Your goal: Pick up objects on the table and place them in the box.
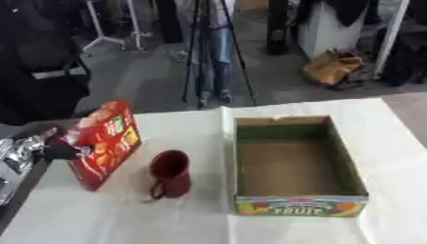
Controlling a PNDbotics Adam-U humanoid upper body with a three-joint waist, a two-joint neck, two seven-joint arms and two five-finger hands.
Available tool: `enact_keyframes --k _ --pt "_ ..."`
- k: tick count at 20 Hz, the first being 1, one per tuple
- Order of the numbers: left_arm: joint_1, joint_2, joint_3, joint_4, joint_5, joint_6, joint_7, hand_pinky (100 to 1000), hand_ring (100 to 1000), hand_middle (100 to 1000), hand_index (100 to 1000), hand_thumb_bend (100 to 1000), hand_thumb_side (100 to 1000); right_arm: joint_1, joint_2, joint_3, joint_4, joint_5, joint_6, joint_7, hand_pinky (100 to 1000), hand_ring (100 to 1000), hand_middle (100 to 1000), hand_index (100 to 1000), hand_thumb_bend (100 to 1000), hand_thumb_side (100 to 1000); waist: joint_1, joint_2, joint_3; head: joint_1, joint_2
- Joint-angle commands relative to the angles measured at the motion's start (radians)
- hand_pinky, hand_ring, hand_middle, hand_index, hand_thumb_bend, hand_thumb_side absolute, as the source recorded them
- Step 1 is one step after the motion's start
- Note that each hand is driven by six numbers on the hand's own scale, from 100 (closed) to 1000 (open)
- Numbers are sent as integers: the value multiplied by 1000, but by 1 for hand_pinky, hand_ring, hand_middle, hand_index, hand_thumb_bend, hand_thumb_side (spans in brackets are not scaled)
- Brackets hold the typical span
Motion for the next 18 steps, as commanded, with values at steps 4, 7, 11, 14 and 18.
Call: enact_keyframes --k 4,7,11,14,18 --pt "-20 28 3 -38 9 11 68 112 305 396 486 131 524 -13 -5 -2 -17 4 4 -2 987 920 871 858 100 1000 -3 -22 3 -2 -9" --pt "-23 30 7 -45 24 19 86 110 305 398 486 121 516 -12 -4 -3 -17 5 5 -2 987 920 871 858 100 1000 -3 -23 4 -4 -10" --pt "-32 36 7 -54 38 23 93 110 306 398 485 117 511 -11 -5 -3 -17 5 6 -1 988 920 871 856 100 1000 -4 -26 6 -7 -7" --pt "-39 43 5 -64 30 22 92 108 307 400 488 122 505 -10 -6 -4 -17 3 6 -2 988 920 870 857 100 1000 -4 -29 8 -9 -4" --pt "-50 51 10 -87 34 24 85 109 308 401 490 120 497 -8 -9 -5 -17 2 6 -4 989 920 870 856 100 1000 -3 -34 12 -13 1"
